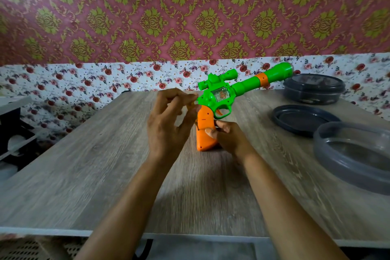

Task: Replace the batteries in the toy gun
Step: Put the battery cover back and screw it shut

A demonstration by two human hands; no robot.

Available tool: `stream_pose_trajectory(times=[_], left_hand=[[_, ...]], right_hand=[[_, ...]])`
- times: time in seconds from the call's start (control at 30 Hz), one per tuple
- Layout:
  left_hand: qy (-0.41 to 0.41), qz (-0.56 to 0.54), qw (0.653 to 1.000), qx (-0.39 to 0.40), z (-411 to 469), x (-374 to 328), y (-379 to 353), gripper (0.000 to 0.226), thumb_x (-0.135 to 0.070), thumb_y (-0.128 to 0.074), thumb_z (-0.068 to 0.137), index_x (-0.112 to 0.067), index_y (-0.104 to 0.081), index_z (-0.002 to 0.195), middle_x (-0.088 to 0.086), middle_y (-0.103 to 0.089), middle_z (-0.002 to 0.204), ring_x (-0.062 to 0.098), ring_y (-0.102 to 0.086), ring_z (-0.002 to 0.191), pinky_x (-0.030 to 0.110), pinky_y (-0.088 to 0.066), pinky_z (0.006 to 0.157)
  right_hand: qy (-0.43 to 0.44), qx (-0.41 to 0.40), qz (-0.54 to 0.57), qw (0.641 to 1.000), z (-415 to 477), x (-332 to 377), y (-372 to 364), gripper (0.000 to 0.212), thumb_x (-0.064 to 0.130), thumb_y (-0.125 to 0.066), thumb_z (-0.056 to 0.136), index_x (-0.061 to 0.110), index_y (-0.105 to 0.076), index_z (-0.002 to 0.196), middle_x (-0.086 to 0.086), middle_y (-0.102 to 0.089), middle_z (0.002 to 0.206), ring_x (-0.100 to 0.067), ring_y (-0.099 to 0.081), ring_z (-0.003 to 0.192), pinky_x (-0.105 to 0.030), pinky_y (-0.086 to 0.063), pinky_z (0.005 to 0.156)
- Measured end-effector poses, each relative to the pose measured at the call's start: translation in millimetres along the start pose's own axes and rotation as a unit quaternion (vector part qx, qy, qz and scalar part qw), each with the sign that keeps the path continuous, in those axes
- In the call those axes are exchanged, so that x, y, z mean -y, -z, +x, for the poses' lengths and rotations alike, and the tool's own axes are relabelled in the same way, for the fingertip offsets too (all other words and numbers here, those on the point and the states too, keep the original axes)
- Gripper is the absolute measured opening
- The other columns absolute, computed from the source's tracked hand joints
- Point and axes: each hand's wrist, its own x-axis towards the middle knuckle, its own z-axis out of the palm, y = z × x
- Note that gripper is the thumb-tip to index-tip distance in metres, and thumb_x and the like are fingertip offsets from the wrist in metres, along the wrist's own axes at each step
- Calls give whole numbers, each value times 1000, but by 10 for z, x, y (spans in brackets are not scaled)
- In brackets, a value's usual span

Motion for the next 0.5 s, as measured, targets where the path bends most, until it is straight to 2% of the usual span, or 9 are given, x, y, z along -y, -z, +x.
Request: stream_pose_trajectory(times=[0.1, 0.17, 0.33, 0.43, 0.5], left_hand=[[8, -7, 1000, -11, 12, -4, 10, 17, -6, -64, 87, -5, -69, 104, 2, -58, 98, 10, -61, 81, 23, -53, 66], [12, -2, 1000, -9, 16, -12, 6, 21, -4, -60, 89, -2, -65, 110, 2, -63, 100, 7, -62, 85, 21, -53, 71], [5, -2, 1000, -2, 9, -42, 9, 25, -7, -53, 89, -2, -66, 109, -4, -61, 114, 1, -60, 97, 23, -54, 76], [6, 0, 1000, 2, 5, -22, 2, 19, -15, -61, 88, -5, -69, 102, 7, -61, 115, 13, -64, 93, 32, -55, 70], [8, 12, 1000, 0, 7, -11, -2, 17, -17, -66, 86, -5, -70, 98, 13, -59, 106, 11, -58, 89, 28, -52, 66]], right_hand=[[0, 0, 0, 1000, -4, 4, 6, 33, 9, -55, 89, 8, -58, 122, -16, -63, 118, -19, -57, 98, -31, -46, 90], [1, 1, 4, 1000, -5, 8, 6, 33, 9, -55, 90, 8, -58, 122, -16, -63, 118, -18, -57, 99, -32, -46, 91], [-1, 2, 5, 1000, 6, 4, 0, 34, 11, -56, 89, 9, -57, 124, -14, -62, 119, -21, -58, 104, -31, -45, 91], [-5, 4, -2, 1000, 5, 9, 5, 36, 11, -55, 90, 9, -56, 126, -14, -61, 121, -24, -57, 108, -31, -44, 92], [-3, 7, -5, 1000, 1, 11, 6, 35, 12, -55, 90, 9, -56, 125, -14, -61, 121, -23, -56, 107, -33, -45, 93]])
